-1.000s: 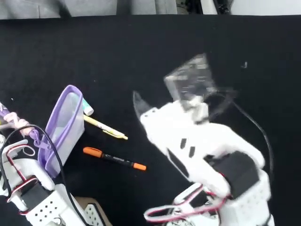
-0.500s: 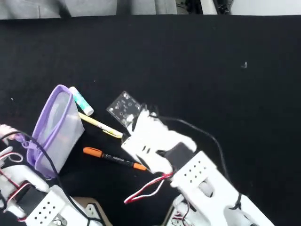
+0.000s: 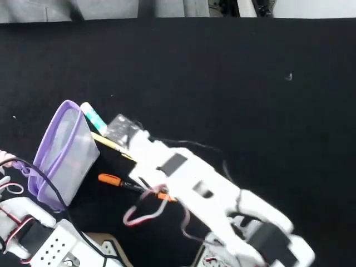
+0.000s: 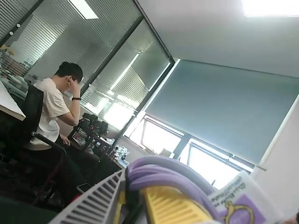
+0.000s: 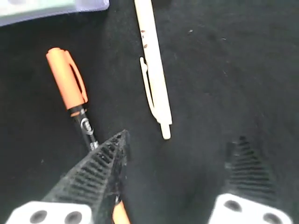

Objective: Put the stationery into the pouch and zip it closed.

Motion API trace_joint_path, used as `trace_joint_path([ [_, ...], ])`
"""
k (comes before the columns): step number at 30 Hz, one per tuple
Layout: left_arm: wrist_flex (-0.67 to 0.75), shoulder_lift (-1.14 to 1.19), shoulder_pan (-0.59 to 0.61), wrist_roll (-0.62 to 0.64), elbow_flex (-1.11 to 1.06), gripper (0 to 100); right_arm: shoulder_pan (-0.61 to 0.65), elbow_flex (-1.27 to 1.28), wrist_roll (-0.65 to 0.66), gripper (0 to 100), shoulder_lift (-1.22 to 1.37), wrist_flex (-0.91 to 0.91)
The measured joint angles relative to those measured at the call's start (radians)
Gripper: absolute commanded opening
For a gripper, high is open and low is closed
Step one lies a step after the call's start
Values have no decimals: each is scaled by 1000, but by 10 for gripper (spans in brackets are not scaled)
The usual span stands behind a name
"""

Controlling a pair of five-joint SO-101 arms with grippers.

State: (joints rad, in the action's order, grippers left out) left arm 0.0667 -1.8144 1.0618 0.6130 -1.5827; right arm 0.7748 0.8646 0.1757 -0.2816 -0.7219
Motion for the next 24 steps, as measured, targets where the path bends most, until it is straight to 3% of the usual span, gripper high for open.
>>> trace_joint_path([
  [5, 3, 0, 0, 0, 0, 29, 0, -104, 51, 315, 190, 0],
  [16, 3, 2, -21, 0, 0, 29, -35, -244, 60, 318, 328, -3],
  [24, 3, 2, -21, 0, 0, 29, -43, -509, 60, 318, 548, -224],
])
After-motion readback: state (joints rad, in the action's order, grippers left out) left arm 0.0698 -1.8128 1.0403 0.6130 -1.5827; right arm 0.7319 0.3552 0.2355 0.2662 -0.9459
